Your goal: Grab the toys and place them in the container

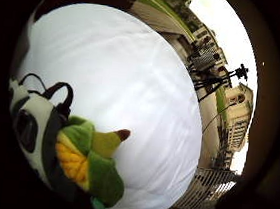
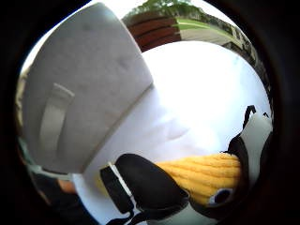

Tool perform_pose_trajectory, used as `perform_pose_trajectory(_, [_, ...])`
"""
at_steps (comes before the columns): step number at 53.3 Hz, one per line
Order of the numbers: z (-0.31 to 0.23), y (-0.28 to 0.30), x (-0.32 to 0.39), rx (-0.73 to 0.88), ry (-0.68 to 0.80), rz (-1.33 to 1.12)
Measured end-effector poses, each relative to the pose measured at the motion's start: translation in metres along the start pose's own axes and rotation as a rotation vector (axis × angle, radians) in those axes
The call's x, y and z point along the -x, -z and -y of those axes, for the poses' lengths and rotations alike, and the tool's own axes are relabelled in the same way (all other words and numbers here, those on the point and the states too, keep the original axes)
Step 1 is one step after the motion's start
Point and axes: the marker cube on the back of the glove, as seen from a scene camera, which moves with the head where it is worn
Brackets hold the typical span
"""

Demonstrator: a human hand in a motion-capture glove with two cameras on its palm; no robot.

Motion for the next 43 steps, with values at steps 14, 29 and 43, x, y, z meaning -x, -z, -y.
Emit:
perform_pose_trajectory(14, [0.000,0.066,-0.007,0.136,-0.093,0.038])
perform_pose_trajectory(29, [0.046,0.247,0.043,-0.100,-0.315,-0.054])
perform_pose_trajectory(43, [0.091,0.313,0.154,-0.174,-0.372,-0.052])
